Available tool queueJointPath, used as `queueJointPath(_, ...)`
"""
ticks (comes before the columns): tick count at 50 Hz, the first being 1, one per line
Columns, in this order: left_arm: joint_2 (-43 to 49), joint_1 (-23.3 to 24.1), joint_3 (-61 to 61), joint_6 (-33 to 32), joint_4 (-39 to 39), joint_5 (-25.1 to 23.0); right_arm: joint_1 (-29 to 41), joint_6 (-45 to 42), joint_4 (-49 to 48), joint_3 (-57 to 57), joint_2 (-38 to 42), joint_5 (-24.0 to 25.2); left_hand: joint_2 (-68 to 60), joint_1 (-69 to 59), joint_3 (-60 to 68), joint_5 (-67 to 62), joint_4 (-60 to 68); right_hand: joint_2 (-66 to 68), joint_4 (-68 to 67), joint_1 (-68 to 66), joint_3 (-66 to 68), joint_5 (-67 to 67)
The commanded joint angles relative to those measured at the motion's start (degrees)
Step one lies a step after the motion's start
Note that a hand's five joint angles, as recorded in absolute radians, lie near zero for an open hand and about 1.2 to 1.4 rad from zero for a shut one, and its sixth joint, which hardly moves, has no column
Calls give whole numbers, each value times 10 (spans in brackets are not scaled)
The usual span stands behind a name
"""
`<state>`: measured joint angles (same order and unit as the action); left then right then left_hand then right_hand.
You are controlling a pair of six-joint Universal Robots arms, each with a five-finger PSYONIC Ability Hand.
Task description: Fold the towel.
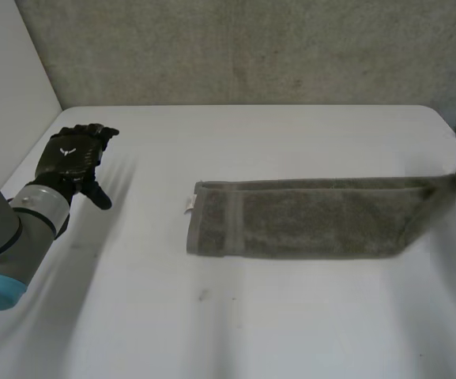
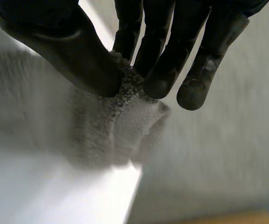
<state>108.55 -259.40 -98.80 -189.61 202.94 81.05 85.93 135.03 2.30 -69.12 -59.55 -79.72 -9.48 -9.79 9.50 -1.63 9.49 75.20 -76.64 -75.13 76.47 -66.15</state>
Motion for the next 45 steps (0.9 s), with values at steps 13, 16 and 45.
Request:
queueJointPath(13,0,-1,-2,0,0,0,474,-16,-12,97,153,-15,-5,-2,5,16,5,48,-34,-49,35,-38)
queueJointPath(16,0,-1,-2,-1,0,0,494,-35,-14,97,183,-18,-5,-2,5,16,5,48,-34,-49,35,-38)
queueJointPath(45,-1,-7,-2,0,1,0,236,205,-68,-222,-30,-7,-5,-2,5,16,5,-652,666,651,-665,662)
